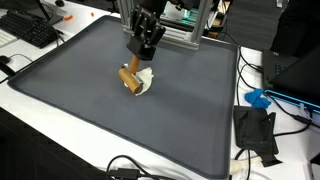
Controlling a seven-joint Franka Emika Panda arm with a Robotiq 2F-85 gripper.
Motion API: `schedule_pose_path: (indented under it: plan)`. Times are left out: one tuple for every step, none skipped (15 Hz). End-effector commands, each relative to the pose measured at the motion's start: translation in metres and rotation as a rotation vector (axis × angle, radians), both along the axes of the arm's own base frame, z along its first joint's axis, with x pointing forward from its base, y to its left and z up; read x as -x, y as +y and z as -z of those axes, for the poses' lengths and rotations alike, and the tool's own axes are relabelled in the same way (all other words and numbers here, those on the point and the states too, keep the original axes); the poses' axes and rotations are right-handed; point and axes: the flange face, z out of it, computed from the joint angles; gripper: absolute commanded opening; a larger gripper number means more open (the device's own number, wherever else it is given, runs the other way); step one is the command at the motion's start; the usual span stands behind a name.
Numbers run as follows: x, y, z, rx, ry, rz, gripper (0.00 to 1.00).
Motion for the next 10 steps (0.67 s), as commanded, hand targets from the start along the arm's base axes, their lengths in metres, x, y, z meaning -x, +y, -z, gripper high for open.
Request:
schedule_pose_path:
  plan:
    - [0.005,-0.003,0.037,-0.003,0.060,0.024,0.23]
    - [0.007,0.000,0.038,-0.013,0.073,0.011,0.23]
    - [0.010,0.002,0.039,-0.028,0.091,-0.003,0.23]
    - [0.012,0.005,0.040,-0.039,0.122,-0.023,0.23]
    - [0.014,0.005,0.039,-0.048,0.148,-0.043,0.23]
    - [0.015,0.005,0.038,-0.058,0.161,-0.061,0.23]
    - [0.016,0.005,0.037,-0.062,0.178,-0.078,0.23]
    - [0.017,0.004,0.036,-0.064,0.195,-0.093,0.23]
    - [0.017,0.003,0.035,-0.067,0.211,-0.104,0.23]
    - [0.018,0.003,0.034,-0.069,0.226,-0.115,0.23]
